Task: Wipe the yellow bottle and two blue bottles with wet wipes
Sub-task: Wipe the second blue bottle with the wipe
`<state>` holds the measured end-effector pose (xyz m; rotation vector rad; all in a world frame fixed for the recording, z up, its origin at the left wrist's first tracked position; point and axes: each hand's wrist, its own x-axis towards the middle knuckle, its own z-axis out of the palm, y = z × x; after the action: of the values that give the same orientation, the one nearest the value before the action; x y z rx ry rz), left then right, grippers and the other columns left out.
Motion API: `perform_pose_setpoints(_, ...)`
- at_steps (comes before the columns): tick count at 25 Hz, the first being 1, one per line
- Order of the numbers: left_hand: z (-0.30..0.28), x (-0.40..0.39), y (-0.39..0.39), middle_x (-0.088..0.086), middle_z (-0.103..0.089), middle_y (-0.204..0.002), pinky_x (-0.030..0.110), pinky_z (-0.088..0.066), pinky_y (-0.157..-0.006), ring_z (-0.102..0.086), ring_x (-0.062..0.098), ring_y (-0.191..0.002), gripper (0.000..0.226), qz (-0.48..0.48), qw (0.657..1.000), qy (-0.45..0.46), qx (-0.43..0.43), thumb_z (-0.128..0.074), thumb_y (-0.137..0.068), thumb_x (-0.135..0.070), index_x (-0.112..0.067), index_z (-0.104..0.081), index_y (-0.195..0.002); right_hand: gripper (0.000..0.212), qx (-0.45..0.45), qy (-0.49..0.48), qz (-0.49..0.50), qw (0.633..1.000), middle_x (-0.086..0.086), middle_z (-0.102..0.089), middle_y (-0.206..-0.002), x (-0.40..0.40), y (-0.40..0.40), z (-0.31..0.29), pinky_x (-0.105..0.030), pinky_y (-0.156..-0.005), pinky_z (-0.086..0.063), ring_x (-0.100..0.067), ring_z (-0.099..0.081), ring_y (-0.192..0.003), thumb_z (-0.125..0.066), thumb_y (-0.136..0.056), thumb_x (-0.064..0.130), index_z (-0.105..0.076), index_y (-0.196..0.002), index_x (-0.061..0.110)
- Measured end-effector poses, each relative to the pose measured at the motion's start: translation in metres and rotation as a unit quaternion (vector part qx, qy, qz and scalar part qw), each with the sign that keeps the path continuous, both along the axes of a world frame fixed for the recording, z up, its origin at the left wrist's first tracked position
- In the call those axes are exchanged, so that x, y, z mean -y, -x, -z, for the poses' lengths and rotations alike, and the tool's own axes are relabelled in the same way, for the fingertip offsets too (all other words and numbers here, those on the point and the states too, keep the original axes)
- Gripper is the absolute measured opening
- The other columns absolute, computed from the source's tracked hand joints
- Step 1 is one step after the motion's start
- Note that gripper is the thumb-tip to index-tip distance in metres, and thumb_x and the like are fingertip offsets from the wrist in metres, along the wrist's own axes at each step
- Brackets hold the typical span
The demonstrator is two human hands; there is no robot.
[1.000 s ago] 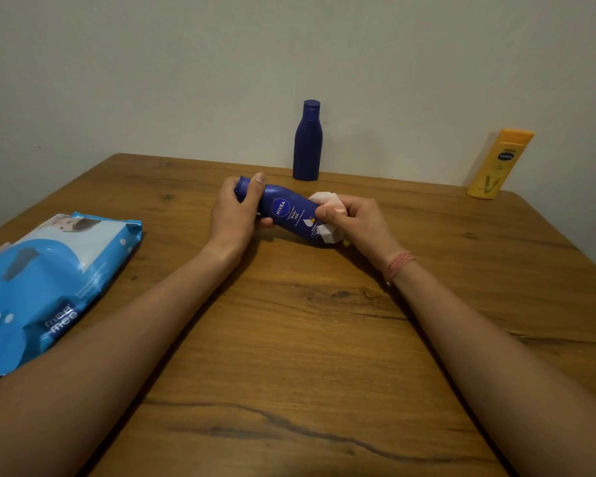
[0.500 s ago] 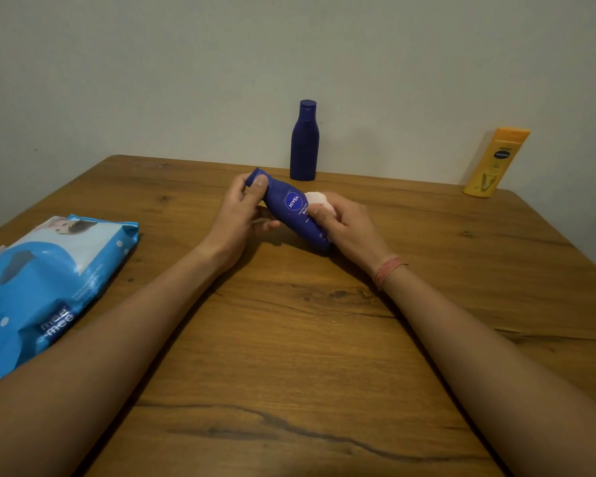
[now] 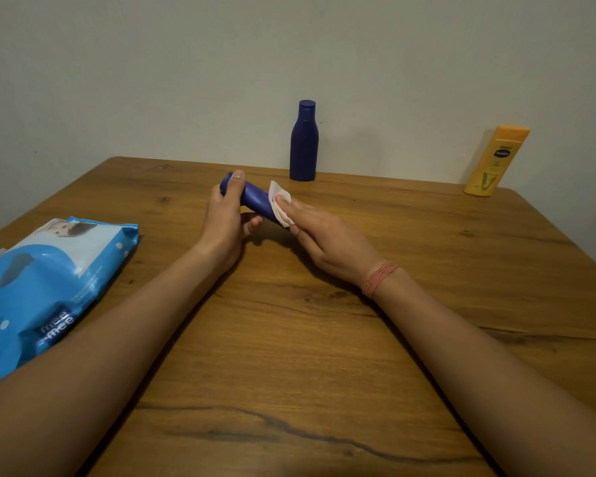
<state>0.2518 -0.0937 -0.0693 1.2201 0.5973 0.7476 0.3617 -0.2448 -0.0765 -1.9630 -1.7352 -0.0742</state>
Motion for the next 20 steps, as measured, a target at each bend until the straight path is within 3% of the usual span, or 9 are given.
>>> perform_pose_setpoints(4, -0.004, 0.008, 0.001, 0.007, -0.068, -0.103, 0.024, -0.055, -0.059, -0.068, 0.021, -0.081, 0.048, 0.129, 0.988, -0.077, -0.022, -0.05, -0.093, -0.055, -0.021, -0.05, -0.127, 0.064, -0.067, -0.015, -0.003, 0.998, -0.003, -0.019, -0.162, -0.005, 0.004, 0.0, -0.038, -0.115, -0.033, -0.019, -0.027, -0.145, -0.037, -0.102, 0.042, -0.006, -0.156, 0.025)
perform_pose_setpoints(9, -0.007, 0.011, 0.002, 0.005, -0.069, -0.12, 0.035, -0.059, -0.083, -0.069, 0.022, -0.108, 0.041, 0.19, 0.98, -0.05, 0.025, -0.049, -0.09, -0.051, -0.026, -0.058, -0.122, 0.079, -0.183, -0.029, -0.019, 0.982, 0.002, -0.007, -0.164, -0.008, 0.01, -0.004, -0.024, -0.109, -0.024, -0.016, -0.018, -0.148, -0.048, -0.097, 0.047, -0.002, -0.156, 0.025)
perform_pose_setpoints(11, -0.006, 0.011, 0.001, 0.007, -0.069, -0.12, 0.035, -0.058, -0.084, -0.068, 0.024, -0.108, 0.036, 0.179, 0.983, -0.032, 0.039, -0.047, -0.097, -0.042, -0.02, -0.058, -0.124, 0.078, -0.211, -0.042, -0.009, 0.977, 0.0, -0.021, -0.161, -0.01, 0.012, -0.006, -0.025, -0.109, -0.031, -0.016, -0.031, -0.142, -0.051, -0.096, 0.046, -0.006, -0.156, 0.025)
perform_pose_setpoints(13, -0.004, 0.009, 0.001, 0.009, -0.067, -0.116, 0.032, -0.058, -0.079, -0.068, 0.023, -0.1, 0.039, 0.153, 0.987, -0.04, 0.038, -0.046, -0.1, -0.034, -0.011, -0.054, -0.131, 0.076, -0.279, -0.03, 0.018, 0.96, 0.0, -0.05, -0.141, -0.011, 0.015, -0.01, -0.026, -0.094, -0.049, -0.013, -0.056, -0.118, -0.06, -0.092, 0.044, -0.02, -0.153, 0.027)
perform_pose_setpoints(15, -0.004, 0.01, 0.001, 0.009, -0.066, -0.115, 0.032, -0.056, -0.084, -0.064, 0.022, -0.102, 0.04, 0.154, 0.986, -0.063, 0.016, -0.044, -0.102, -0.032, -0.008, -0.054, -0.132, 0.056, -0.38, -0.005, 0.026, 0.925, 0.002, -0.066, -0.114, -0.01, 0.016, -0.013, -0.024, -0.076, -0.057, -0.011, -0.066, -0.095, -0.068, -0.087, 0.039, -0.043, -0.136, 0.031)
perform_pose_setpoints(16, -0.004, 0.01, 0.001, 0.009, -0.066, -0.116, 0.034, -0.053, -0.09, -0.062, 0.022, -0.105, 0.039, 0.164, 0.983, -0.076, 0.005, -0.043, -0.101, -0.033, -0.009, -0.056, -0.13, 0.045, -0.441, 0.007, 0.02, 0.897, -0.002, -0.07, -0.108, -0.009, 0.014, -0.014, -0.026, -0.074, -0.059, -0.014, -0.069, -0.091, -0.071, -0.086, 0.035, -0.05, -0.125, 0.031)
perform_pose_setpoints(20, -0.008, 0.013, 0.005, 0.003, -0.069, -0.106, 0.036, -0.052, -0.083, -0.06, 0.029, -0.099, 0.038, 0.232, 0.969, -0.087, 0.0, -0.048, -0.097, -0.039, -0.018, -0.06, -0.126, 0.038, -0.646, 0.05, -0.085, 0.757, -0.013, -0.072, -0.111, -0.004, 0.01, -0.01, -0.04, -0.088, -0.058, -0.027, -0.069, -0.102, -0.069, -0.087, 0.017, -0.054, -0.121, 0.012)
